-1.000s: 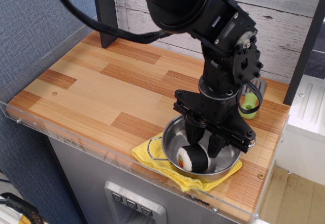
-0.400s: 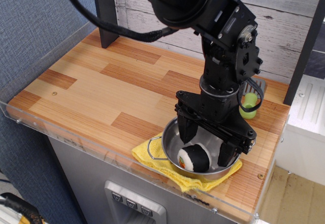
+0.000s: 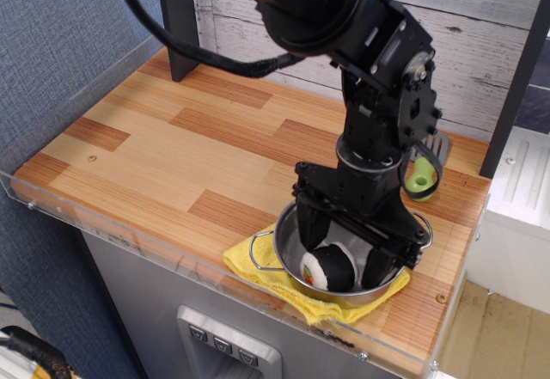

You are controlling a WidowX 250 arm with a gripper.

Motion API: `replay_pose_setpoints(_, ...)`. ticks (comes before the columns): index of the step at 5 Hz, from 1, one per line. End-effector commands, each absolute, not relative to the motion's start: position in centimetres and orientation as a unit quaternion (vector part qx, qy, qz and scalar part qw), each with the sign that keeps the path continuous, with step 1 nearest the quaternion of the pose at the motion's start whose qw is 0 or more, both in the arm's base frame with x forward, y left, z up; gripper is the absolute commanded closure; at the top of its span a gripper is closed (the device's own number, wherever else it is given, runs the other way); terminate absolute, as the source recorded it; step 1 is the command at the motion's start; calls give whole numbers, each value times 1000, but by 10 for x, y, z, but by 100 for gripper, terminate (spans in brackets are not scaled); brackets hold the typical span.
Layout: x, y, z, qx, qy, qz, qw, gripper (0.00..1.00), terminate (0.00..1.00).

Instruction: Move the sushi rool from the pot to the table.

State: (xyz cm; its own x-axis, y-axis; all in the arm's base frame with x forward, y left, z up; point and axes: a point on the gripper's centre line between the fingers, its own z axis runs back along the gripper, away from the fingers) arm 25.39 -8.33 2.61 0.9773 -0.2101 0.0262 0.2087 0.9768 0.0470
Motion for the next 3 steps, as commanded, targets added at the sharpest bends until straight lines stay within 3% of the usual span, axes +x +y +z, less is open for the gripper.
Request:
replay_pose_setpoints(1, 260, -81, 38, 21, -36, -99, 994, 100, 0)
replay_pose_setpoints(2, 261, -78, 48, 18, -44, -95, 994, 100, 0)
replay_pose_setpoints(3, 276, -49, 92, 29, -93, -49, 994, 100, 0)
